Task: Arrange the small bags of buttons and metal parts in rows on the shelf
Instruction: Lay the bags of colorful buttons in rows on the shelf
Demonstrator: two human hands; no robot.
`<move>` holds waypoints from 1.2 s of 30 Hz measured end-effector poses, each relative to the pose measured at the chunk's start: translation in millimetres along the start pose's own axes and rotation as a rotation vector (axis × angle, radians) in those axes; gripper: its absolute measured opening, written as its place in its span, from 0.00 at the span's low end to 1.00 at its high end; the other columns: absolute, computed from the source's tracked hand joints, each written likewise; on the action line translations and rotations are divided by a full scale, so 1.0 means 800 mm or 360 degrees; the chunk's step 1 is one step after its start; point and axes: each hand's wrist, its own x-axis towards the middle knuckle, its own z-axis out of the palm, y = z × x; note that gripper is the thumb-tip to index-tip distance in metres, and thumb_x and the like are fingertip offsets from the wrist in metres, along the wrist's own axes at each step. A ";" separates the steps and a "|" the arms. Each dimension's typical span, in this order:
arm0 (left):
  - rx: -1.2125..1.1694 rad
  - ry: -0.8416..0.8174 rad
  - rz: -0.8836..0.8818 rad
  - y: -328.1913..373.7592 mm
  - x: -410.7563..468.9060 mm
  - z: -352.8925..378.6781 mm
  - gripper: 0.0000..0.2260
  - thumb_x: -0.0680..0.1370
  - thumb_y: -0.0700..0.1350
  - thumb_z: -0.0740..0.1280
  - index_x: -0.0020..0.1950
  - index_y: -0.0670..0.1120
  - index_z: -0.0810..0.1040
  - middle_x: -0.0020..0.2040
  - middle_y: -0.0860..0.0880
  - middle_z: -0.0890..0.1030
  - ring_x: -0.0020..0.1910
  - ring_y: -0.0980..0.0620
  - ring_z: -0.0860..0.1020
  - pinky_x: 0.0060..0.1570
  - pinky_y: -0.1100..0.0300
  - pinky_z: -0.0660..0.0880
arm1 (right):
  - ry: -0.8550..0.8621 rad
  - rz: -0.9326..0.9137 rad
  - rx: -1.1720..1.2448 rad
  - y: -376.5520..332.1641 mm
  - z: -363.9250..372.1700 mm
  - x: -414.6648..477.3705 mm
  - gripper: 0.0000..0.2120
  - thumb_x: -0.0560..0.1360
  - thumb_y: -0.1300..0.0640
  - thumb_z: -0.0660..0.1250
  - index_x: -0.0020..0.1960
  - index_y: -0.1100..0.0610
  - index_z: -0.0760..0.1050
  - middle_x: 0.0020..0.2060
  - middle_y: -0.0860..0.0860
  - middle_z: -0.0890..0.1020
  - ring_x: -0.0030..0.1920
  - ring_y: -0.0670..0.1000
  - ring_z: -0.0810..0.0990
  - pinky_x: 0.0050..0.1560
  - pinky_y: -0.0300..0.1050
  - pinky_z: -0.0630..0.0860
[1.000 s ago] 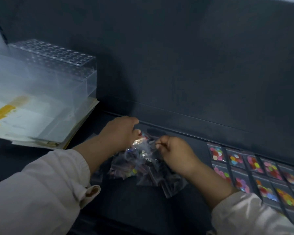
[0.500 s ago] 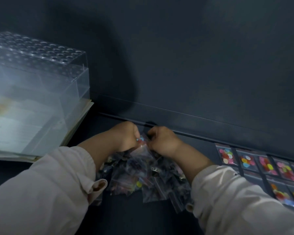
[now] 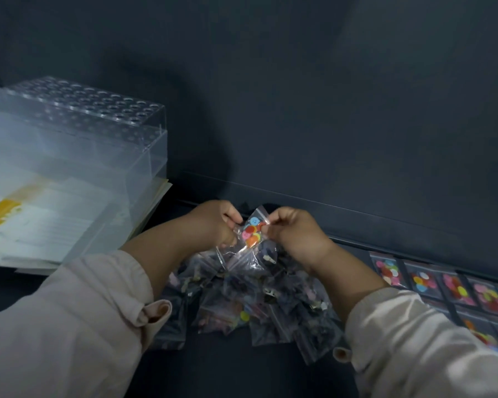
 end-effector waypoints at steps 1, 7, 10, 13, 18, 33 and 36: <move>-0.0028 0.0000 -0.0016 -0.001 -0.002 -0.002 0.16 0.71 0.30 0.69 0.55 0.44 0.75 0.48 0.45 0.79 0.37 0.53 0.76 0.32 0.65 0.73 | 0.0026 -0.0002 0.0013 -0.001 -0.004 -0.004 0.07 0.73 0.64 0.69 0.37 0.57 0.76 0.32 0.51 0.80 0.32 0.47 0.76 0.35 0.37 0.75; -0.0243 0.0155 -0.0033 0.007 -0.014 -0.005 0.10 0.72 0.33 0.70 0.48 0.47 0.76 0.39 0.48 0.78 0.33 0.55 0.74 0.31 0.63 0.71 | 0.0098 0.0086 0.0160 0.000 -0.023 -0.024 0.08 0.75 0.60 0.68 0.37 0.55 0.75 0.32 0.53 0.79 0.34 0.50 0.76 0.36 0.40 0.73; -0.0343 0.0240 -0.0034 0.013 -0.018 -0.002 0.10 0.73 0.32 0.68 0.45 0.46 0.76 0.40 0.47 0.77 0.35 0.54 0.76 0.34 0.63 0.74 | 0.0138 0.0116 0.0159 0.003 -0.030 -0.034 0.10 0.75 0.59 0.68 0.35 0.55 0.74 0.34 0.56 0.78 0.36 0.53 0.74 0.40 0.46 0.73; -0.0315 0.0322 -0.0001 0.014 -0.023 0.001 0.09 0.74 0.34 0.68 0.50 0.46 0.76 0.46 0.47 0.78 0.40 0.52 0.76 0.38 0.60 0.74 | 0.0226 0.0075 0.0022 0.004 -0.035 -0.045 0.12 0.75 0.60 0.67 0.34 0.56 0.72 0.28 0.50 0.77 0.29 0.47 0.72 0.32 0.38 0.69; 0.0055 0.0452 0.0184 0.008 -0.038 0.014 0.11 0.74 0.39 0.69 0.55 0.47 0.75 0.51 0.51 0.76 0.47 0.53 0.76 0.42 0.61 0.73 | 0.0237 0.0080 0.0154 0.002 -0.039 -0.066 0.12 0.76 0.62 0.66 0.34 0.55 0.71 0.28 0.51 0.77 0.27 0.46 0.71 0.29 0.37 0.71; 0.1443 0.0429 0.0314 -0.040 -0.083 0.040 0.09 0.74 0.43 0.66 0.53 0.45 0.77 0.53 0.45 0.74 0.54 0.44 0.75 0.49 0.55 0.72 | -0.0127 0.0328 0.0190 0.028 -0.009 -0.105 0.08 0.77 0.63 0.63 0.40 0.54 0.70 0.41 0.54 0.82 0.44 0.51 0.81 0.49 0.45 0.78; 0.1315 0.0532 0.0431 -0.039 -0.091 0.045 0.01 0.73 0.42 0.66 0.43 0.45 0.76 0.47 0.46 0.75 0.47 0.46 0.76 0.44 0.56 0.71 | 0.0012 0.0257 0.0173 0.030 -0.007 -0.101 0.10 0.76 0.63 0.63 0.37 0.54 0.69 0.39 0.55 0.80 0.44 0.51 0.79 0.52 0.47 0.77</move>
